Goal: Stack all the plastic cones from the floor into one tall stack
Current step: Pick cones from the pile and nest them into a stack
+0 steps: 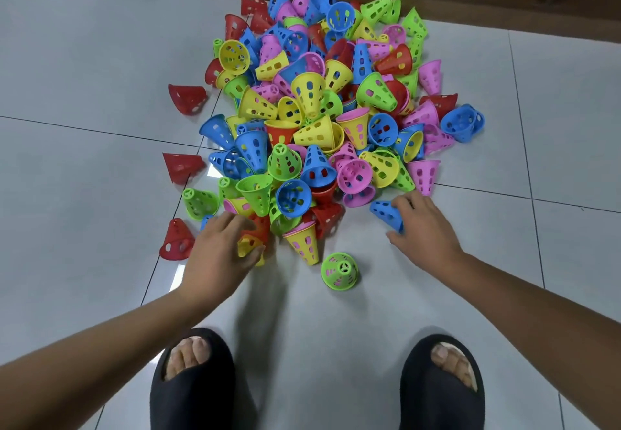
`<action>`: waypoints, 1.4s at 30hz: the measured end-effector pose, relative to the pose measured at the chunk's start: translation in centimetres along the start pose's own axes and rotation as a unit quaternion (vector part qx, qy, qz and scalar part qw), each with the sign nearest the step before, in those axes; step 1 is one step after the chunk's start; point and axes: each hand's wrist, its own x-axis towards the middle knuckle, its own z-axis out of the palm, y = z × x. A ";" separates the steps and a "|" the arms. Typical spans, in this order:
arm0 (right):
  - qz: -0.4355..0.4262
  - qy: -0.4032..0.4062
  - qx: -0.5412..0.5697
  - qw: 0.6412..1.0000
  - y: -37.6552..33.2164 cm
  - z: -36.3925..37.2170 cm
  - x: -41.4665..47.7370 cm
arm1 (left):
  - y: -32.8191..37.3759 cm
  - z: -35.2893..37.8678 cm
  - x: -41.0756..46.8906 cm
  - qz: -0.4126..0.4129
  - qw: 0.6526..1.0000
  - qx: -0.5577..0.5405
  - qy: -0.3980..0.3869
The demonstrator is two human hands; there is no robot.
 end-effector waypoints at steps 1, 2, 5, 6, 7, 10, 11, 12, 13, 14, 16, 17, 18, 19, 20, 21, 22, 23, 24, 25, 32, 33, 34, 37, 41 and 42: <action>0.007 -0.007 -0.002 1.000 -0.2 0.2 -0.3 | -0.5 0.1 -0.3 -0.006 1.000 0.009 -0.004; 0.015 -0.011 -0.002 1.000 -0.3 0.5 -0.7 | -0.9 0.2 -0.6 -0.012 1.000 0.012 -0.008; 0.042 -0.016 0.022 0.999 -0.7 1.1 -1.8 | -1.2 0.4 -1.4 -0.050 0.999 -0.003 -0.020; 0.055 -0.022 0.037 0.998 -0.9 1.1 -2.1 | -1.2 0.4 -1.6 -0.065 0.997 -0.010 -0.027; 0.063 -0.034 0.048 0.996 -1.1 1.2 -2.5 | -1.1 0.4 -1.8 -0.080 0.996 -0.016 -0.034; 0.079 -0.075 0.080 0.991 -1.9 1.2 -3.3 | -1.2 0.6 -2.2 -0.117 0.991 -0.030 -0.052; 0.087 -0.080 0.101 0.988 -2.3 1.1 -3.5 | -1.3 0.6 -2.2 -0.125 0.990 -0.028 -0.057; 0.095 -0.080 0.128 0.984 -2.8 0.9 -3.5 | -1.4 0.6 -2.1 -0.131 0.989 -0.021 -0.065; 0.103 -0.078 0.156 0.979 -3.3 0.7 -3.5 | -1.5 0.6 -2.0 -0.138 0.987 -0.011 -0.080; 0.109 -0.074 0.177 0.975 -3.9 0.5 -3.3 | -1.5 0.6 -1.9 -0.150 0.984 -0.002 -0.099; 0.122 -0.069 0.203 0.969 -4.9 0.2 -2.7 | -1.5 0.7 -1.8 -0.185 0.973 0.002 -0.137; 0.133 -0.072 0.211 0.966 -5.4 0.1 -2.2 | -1.5 0.7 -1.8 -0.198 0.969 0.001 -0.151; 0.147 -0.080 0.217 0.962 -5.8 0.1 -1.7 | -1.4 0.8 -1.9 -0.204 0.966 0.000 -0.161; 0.161 -0.088 0.225 0.957 -6.2 0.1 -1.1 | -1.4 0.9 -2.0 -0.208 0.963 -0.001 -0.170; 0.175 -0.097 0.236 0.951 -6.6 0.1 -0.6 | -1.4 0.9 -2.1 -0.209 0.961 -0.002 -0.178; 0.188 -0.108 0.249 0.944 -6.9 0.0 0.0 | -1.3 0.9 -2.2 -0.211 0.960 -0.002 -0.186; 0.200 -0.122 0.262 0.936 -7.3 -0.1 0.5 | -1.3 0.9 -2.3 -0.214 0.958 -0.002 -0.191; 0.214 -0.137 0.277 0.927 -7.6 -0.1 1.0 | -1.3 0.9 -2.4 -0.217 0.956 -0.006 -0.195; 0.224 -0.151 0.290 0.918 -7.8 -0.1 1.4 | -1.3 0.9 -2.5 -0.220 0.955 -0.011 -0.198; 0.232 -0.164 0.302 0.910 -8.0 0.0 1.8 | -1.2 0.8 -2.6 -0.222 0.954 -0.017 -0.201; 0.273 -0.209 0.431 0.834 -8.0 1.2 3.0 | -0.1 0.3 -3.1 -0.206 0.957 -0.057 -0.195; 0.270 -0.216 0.444 0.827 -8.0 1.1 2.8 | 0.1 0.3 -3.2 -0.201 0.959 -0.067 -0.191; 0.264 -0.217 0.453 0.823 -7.9 1.1 2.6 | 0.5 0.2 -3.3 -0.195 0.960 -0.078 -0.185; 0.236 -0.163 0.479 0.829 -7.5 0.6 2.0 | 1.9 -0.2 -3.2 -0.160 0.967 -0.118 -0.160; 0.181 -0.075 0.505 0.840 -7.8 -1.0 -1.0 | 4.6 -1.1 -2.4 -0.108 0.965 -0.204 -0.126; 0.151 -0.062 0.500 0.851 -8.0 -1.2 -2.2 | 5.2 -1.2 -2.2 -0.098 0.964 -0.221 -0.113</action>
